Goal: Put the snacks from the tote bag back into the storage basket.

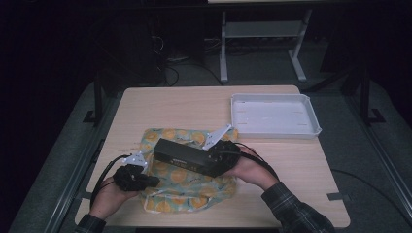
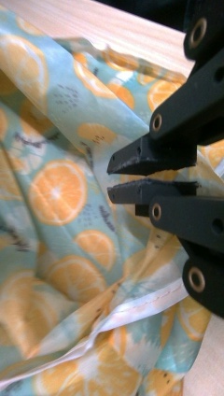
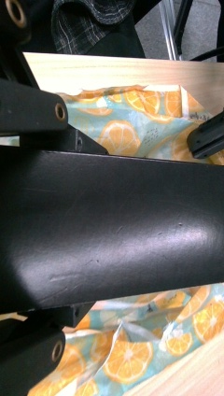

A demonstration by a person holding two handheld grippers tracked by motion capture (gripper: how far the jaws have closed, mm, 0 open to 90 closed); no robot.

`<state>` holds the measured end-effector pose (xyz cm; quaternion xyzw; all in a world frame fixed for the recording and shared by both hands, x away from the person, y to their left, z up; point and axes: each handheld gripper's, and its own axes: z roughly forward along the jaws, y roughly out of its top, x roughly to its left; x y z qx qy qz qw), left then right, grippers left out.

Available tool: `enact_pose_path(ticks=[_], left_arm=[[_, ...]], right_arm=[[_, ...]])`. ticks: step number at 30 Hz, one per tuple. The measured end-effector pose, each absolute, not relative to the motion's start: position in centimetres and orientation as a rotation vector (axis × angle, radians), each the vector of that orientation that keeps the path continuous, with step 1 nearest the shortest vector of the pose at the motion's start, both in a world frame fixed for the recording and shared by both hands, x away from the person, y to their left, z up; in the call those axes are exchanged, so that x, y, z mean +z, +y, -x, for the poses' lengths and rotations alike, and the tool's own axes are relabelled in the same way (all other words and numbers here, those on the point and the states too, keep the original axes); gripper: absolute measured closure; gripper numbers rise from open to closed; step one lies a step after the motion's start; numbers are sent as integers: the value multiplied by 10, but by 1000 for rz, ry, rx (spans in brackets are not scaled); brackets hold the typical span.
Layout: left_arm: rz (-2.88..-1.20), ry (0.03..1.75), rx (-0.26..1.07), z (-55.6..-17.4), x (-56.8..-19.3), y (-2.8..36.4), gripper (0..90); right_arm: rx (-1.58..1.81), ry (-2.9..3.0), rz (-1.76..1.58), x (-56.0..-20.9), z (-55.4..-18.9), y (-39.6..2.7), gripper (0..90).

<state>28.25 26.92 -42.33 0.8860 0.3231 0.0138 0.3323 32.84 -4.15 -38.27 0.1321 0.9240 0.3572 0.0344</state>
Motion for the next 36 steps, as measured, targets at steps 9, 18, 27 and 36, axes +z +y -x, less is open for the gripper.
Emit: enact_pose_path(ticks=[9, 18, 27, 36], left_arm=[[-2261, 818, 94, -279, -403, 278, 535], [-2247, 806, 146, -269, -396, 292, 428], [-2228, 851, 174, -262, -403, 310, 369], [-2207, 917, 199, -261, -408, 322, 362]], right_arm=[[1096, 2808, -443, -375, -332, -57, 417], [1084, 2770, -508, -371, -338, -75, 420], [1063, 2715, -600, -369, -353, -104, 420], [1035, 2658, -721, -371, -376, -141, 420]])
